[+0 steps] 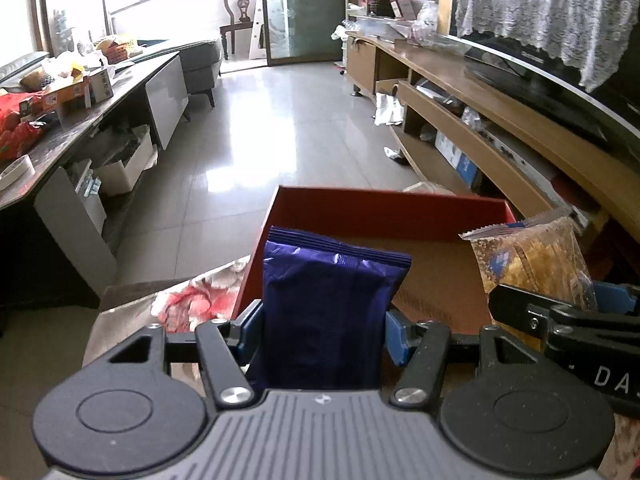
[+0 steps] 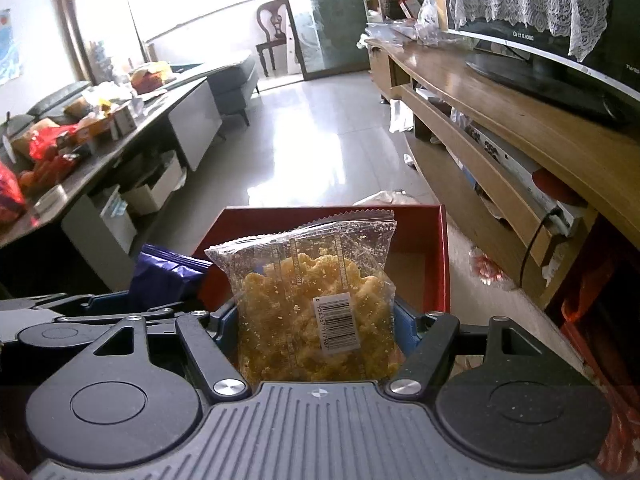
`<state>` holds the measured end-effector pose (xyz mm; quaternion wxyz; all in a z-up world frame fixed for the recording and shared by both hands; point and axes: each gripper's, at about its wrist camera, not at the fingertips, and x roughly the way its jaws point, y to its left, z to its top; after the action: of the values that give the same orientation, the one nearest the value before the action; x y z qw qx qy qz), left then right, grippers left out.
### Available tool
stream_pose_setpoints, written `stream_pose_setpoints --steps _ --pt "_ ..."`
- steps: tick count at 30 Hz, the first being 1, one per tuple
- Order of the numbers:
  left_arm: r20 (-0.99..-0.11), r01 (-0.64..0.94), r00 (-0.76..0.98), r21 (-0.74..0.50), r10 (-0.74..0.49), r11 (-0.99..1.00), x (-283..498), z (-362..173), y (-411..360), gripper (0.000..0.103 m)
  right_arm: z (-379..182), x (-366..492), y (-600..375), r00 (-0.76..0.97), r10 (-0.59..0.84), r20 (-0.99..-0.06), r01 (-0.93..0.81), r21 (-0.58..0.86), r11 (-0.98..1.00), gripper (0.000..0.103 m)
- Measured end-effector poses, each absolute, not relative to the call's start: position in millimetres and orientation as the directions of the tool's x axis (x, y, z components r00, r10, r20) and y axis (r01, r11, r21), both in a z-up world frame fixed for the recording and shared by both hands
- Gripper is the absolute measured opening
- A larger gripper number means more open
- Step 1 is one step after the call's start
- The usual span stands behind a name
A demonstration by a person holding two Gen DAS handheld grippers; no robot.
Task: Organize snacks
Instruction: 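Carry both packets over the red box and lower them inside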
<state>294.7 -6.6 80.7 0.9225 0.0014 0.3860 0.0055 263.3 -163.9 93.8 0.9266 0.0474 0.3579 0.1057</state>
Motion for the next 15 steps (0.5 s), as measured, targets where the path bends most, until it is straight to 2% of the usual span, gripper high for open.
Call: stream_pose_setpoints --steps 15 --pt "-0.736 -0.055 0.674 0.046 0.071 0.997 364.2 46.6 -18.4 0.063 63.8 322.8 -169.2 0.696 0.211 -0.686 -0.139 0.159 0.977 0.078"
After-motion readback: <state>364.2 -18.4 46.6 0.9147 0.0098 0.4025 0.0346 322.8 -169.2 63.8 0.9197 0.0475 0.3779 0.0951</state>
